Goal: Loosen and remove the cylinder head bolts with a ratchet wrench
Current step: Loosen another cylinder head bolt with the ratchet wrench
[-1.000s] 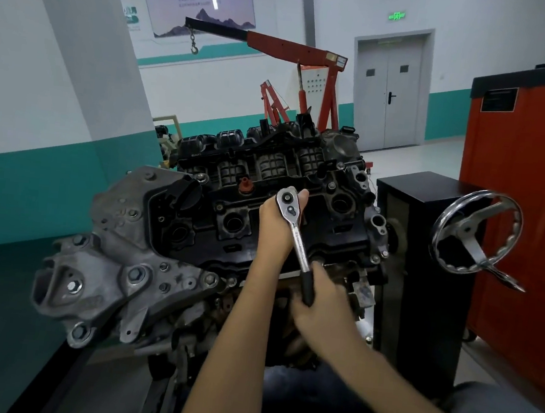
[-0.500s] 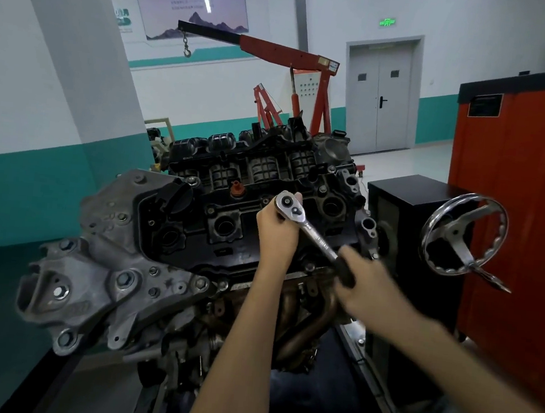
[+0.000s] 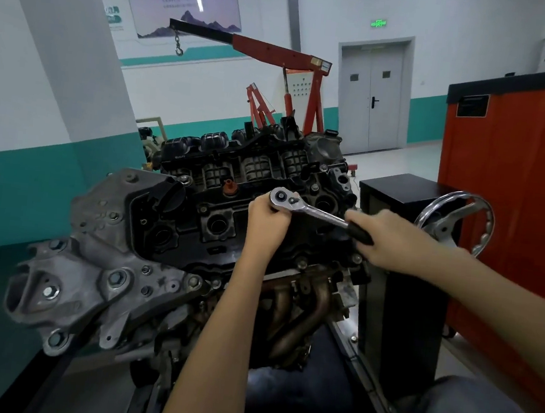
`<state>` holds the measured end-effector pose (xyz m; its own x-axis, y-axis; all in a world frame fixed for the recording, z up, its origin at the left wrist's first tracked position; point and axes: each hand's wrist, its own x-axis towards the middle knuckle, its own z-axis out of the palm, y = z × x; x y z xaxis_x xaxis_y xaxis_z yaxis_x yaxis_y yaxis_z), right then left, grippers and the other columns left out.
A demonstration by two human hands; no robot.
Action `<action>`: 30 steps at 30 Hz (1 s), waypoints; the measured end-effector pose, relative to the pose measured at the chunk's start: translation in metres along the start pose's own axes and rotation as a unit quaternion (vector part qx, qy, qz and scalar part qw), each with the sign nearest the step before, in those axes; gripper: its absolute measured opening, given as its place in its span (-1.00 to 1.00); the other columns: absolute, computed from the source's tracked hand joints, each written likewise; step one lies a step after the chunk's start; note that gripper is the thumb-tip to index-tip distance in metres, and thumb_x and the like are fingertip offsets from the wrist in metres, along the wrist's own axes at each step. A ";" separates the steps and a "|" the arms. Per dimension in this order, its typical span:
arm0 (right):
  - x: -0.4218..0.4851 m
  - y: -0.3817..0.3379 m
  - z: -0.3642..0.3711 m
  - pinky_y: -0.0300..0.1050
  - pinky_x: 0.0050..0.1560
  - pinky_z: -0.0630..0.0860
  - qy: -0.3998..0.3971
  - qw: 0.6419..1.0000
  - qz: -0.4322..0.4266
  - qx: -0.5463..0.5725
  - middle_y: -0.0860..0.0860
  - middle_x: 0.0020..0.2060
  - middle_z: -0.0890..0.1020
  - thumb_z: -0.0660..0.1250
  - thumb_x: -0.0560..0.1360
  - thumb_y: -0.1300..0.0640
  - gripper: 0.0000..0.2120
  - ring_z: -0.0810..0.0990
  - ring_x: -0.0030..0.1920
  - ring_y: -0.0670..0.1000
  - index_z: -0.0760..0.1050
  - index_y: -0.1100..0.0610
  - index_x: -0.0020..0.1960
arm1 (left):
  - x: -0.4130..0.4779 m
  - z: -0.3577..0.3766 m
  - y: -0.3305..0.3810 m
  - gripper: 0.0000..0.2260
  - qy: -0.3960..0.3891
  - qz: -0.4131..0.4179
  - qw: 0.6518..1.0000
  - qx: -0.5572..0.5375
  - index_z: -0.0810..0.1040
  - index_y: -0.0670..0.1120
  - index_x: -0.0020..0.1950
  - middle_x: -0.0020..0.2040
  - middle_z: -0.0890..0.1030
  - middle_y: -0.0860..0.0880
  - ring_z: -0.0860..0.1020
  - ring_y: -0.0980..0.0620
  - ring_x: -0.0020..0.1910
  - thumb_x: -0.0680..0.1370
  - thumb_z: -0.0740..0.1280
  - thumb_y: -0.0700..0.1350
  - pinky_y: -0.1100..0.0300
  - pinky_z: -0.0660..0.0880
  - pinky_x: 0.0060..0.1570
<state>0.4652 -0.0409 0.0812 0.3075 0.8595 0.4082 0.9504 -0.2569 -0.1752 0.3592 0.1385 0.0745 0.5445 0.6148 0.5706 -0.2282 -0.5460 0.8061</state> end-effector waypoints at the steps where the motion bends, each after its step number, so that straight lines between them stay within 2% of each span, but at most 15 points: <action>1: 0.008 0.003 -0.009 -0.12 -0.30 0.37 0.009 0.998 -0.019 -0.059 -0.09 -0.36 0.37 0.31 0.47 0.18 -0.76 0.51 -0.30 0.06 0.32 -0.07 0.01 | 0.000 -0.002 0.000 -0.54 0.002 -0.006 1.000 -0.005 0.56 0.18 -0.44 -0.45 0.51 0.20 0.44 0.22 -0.34 0.55 0.27 -0.29 0.26 0.38 -0.17; 2: 0.012 0.002 -0.011 -0.15 -0.31 0.32 0.021 0.996 -0.028 -0.088 -0.10 -0.36 0.34 0.31 0.47 0.15 -0.76 0.47 -0.32 0.05 0.29 -0.09 0.00 | 0.000 -0.003 -0.001 -0.54 0.003 -0.011 1.000 -0.013 0.53 0.14 -0.46 -0.48 0.47 0.18 0.40 0.22 -0.37 0.56 0.27 -0.29 0.22 0.36 -0.19; 4: 0.006 -0.008 0.003 -0.21 -0.38 0.29 0.042 0.997 -0.003 -0.065 -0.10 -0.37 0.35 0.32 0.45 0.16 -0.70 0.43 -0.37 -0.01 0.21 -0.13 -0.08 | -0.003 -0.004 -0.002 -0.56 0.008 -0.015 0.999 -0.037 0.40 0.06 -0.48 -0.49 0.38 0.16 0.32 0.22 -0.40 0.58 0.29 -0.25 0.21 0.30 -0.22; 6: -0.016 -0.030 0.037 -0.23 -0.45 0.33 0.068 0.993 0.048 0.081 -0.07 -0.40 0.40 0.33 0.42 0.22 -0.67 0.45 -0.42 -0.04 0.20 -0.08 -0.14 | -0.007 -0.001 -0.001 -0.61 0.015 -0.012 0.999 -0.048 0.27 -0.01 -0.39 -0.44 0.29 0.13 0.26 0.14 -0.37 0.59 0.31 -0.19 0.16 0.26 -0.24; 9: -0.032 -0.080 0.087 -0.38 -0.53 0.26 0.132 0.942 0.127 0.280 -0.04 -0.44 0.40 0.32 0.40 0.29 -0.71 0.43 -0.49 -0.14 0.28 -0.04 -0.14 | -0.010 0.005 0.005 -0.57 0.045 -0.018 0.998 -0.031 0.16 -0.03 -0.36 -0.42 0.19 0.06 0.17 0.12 -0.39 0.60 0.32 -0.15 0.16 0.18 -0.32; 11: -0.025 -0.117 0.110 -0.43 -0.53 0.26 0.153 0.906 0.158 0.362 -0.05 -0.42 0.40 0.29 0.42 0.31 -0.72 0.47 -0.46 -0.19 0.28 0.00 -0.05 | -0.008 0.005 0.004 -0.55 0.055 -0.024 0.998 -0.013 0.13 -0.03 -0.36 -0.42 0.16 0.05 0.13 0.11 -0.40 0.60 0.33 -0.14 0.15 0.15 -0.33; 13: -0.019 -0.138 0.119 -0.44 -0.50 0.32 0.168 0.881 0.157 0.414 -0.07 -0.43 0.41 0.27 0.42 0.32 -0.75 0.49 -0.44 -0.24 0.28 0.04 -0.05 | -0.008 0.002 0.004 -0.56 0.045 -0.022 0.999 -0.004 0.14 -0.02 -0.37 -0.42 0.15 0.06 0.13 0.10 -0.40 0.60 0.32 -0.13 0.15 0.14 -0.32; 15: -0.020 -0.131 0.111 -0.41 -0.48 0.32 0.145 0.891 0.155 0.400 -0.05 -0.42 0.40 0.27 0.42 0.31 -0.77 0.43 -0.48 -0.14 0.32 0.07 -0.02 | -0.005 -0.001 0.003 -0.53 0.037 -0.029 0.999 -0.006 0.15 0.05 -0.41 -0.44 0.15 0.08 0.13 0.09 -0.40 0.59 0.33 -0.15 0.13 0.14 -0.30; 18: -0.026 -0.077 0.079 -0.37 -0.45 0.30 0.070 0.951 0.101 0.284 -0.02 -0.42 0.42 0.29 0.39 0.31 -0.75 0.41 -0.42 -0.01 0.34 -0.01 -0.11 | -0.001 -0.004 0.001 -0.50 -0.005 -0.021 1.000 -0.011 0.15 0.08 -0.45 -0.49 0.19 0.13 0.16 0.11 -0.42 0.57 0.34 -0.17 0.14 0.17 -0.30; 21: -0.014 -0.022 0.026 -0.21 -0.39 0.40 0.001 0.988 0.049 0.149 -0.06 -0.38 0.46 0.31 0.40 0.31 -0.74 0.47 -0.42 -0.08 0.36 -0.04 -0.16 | 0.000 -0.003 0.000 -0.52 -0.029 -0.009 1.000 -0.003 0.31 0.08 -0.52 -0.51 0.31 0.15 0.26 0.18 -0.42 0.57 0.32 -0.20 0.17 0.25 -0.27; 24: 0.001 -0.007 0.002 -0.21 -0.42 0.22 0.032 0.998 0.022 -0.051 -0.14 -0.39 0.34 0.31 0.43 0.19 -0.72 0.31 -0.44 -0.19 0.23 -0.10 -0.13 | -0.001 -0.004 -0.004 -0.54 -0.016 -0.016 1.000 -0.019 0.55 0.19 -0.44 -0.44 0.51 0.22 0.43 0.23 -0.34 0.59 0.30 -0.23 0.29 0.37 -0.22; 25: 0.001 -0.008 0.004 -0.18 -0.41 0.20 0.047 0.997 0.032 -0.059 -0.15 -0.39 0.32 0.30 0.43 0.17 -0.70 0.28 -0.44 -0.18 0.20 -0.12 -0.13 | -0.002 -0.004 -0.005 -0.57 -0.009 -0.018 0.999 -0.027 0.56 0.18 -0.41 -0.43 0.52 0.22 0.44 0.22 -0.31 0.59 0.31 -0.21 0.30 0.38 -0.21; 27: -0.010 -0.018 0.027 -0.18 -0.38 0.25 0.067 0.996 0.063 0.004 -0.12 -0.40 0.34 0.31 0.42 0.16 -0.70 0.34 -0.45 -0.08 0.19 -0.10 -0.14 | -0.007 -0.002 -0.006 -0.61 0.000 -0.012 0.999 -0.040 0.41 0.08 -0.43 -0.47 0.41 0.17 0.35 0.19 -0.38 0.59 0.33 -0.14 0.32 0.33 -0.28; 30: -0.030 -0.058 0.077 -0.28 -0.48 0.27 0.111 0.962 0.122 0.218 -0.04 -0.44 0.40 0.32 0.39 0.24 -0.71 0.38 -0.49 -0.08 0.22 -0.03 -0.16 | -0.010 0.005 -0.002 -0.57 0.018 -0.010 0.999 -0.047 0.19 -0.01 -0.39 -0.48 0.23 0.15 0.19 0.15 -0.43 0.59 0.33 -0.13 0.28 0.21 -0.37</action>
<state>0.3970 -0.0178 0.0102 0.5669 0.6689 0.4809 0.7542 -0.1866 -0.6296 0.3577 0.1308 0.0658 0.5207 0.6462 0.5579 -0.2937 -0.4780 0.8278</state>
